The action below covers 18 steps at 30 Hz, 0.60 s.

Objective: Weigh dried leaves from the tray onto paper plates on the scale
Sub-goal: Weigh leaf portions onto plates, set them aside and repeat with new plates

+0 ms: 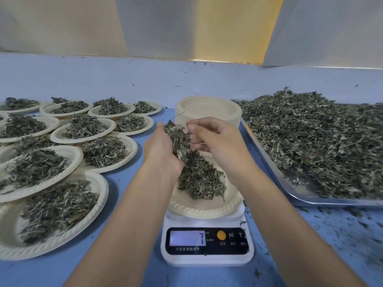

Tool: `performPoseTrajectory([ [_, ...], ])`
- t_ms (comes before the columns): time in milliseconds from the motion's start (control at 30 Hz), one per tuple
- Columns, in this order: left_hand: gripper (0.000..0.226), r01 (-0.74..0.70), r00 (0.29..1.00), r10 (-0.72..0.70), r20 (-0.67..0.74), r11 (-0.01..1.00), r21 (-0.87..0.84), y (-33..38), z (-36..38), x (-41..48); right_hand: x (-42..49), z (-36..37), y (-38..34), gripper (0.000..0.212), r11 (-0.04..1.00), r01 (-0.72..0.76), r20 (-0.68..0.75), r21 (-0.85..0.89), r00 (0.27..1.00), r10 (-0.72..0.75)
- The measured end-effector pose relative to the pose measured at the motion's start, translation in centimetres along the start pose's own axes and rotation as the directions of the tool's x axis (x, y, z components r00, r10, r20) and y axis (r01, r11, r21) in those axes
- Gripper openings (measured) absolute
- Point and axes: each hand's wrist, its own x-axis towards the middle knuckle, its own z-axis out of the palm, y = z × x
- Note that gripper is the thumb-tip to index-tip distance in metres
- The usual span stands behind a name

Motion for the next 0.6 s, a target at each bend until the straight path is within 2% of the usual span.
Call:
performPoseTrajectory([
  [133,0.042,0.047,0.996,-0.043,0.081,0.998,-0.044,0.6,0.1,-0.1,0.3,0.0,0.0,0.012,0.989,-0.084,-0.102,0.118,0.99,0.097],
  [233,0.037,0.006,0.994,0.006,0.105,0.993,-0.116,0.9,0.6,-0.6,0.4,0.7,-0.2,0.011,0.942,-0.177,-0.037,0.286,0.98,0.196],
  [300,0.029,-0.016,0.994,0.035,0.107,0.985,-0.173,1.0,1.2,-1.0,0.3,1.4,-0.2,0.015,0.904,-0.206,0.0,0.374,0.975,0.222],
  [400,0.031,-0.014,0.993,0.039,0.113,0.977,-0.213,1.1,2.3,-1.2,0.3,2.3,-0.3,0.022,0.826,-0.242,0.052,0.509,0.966,0.251],
  [600,0.03,-0.091,0.995,0.098,0.032,0.981,-0.172,0.6,4.3,-1.3,0.5,1.4,-1.7,0.025,0.704,-0.218,-0.007,0.676,0.953,0.302],
])
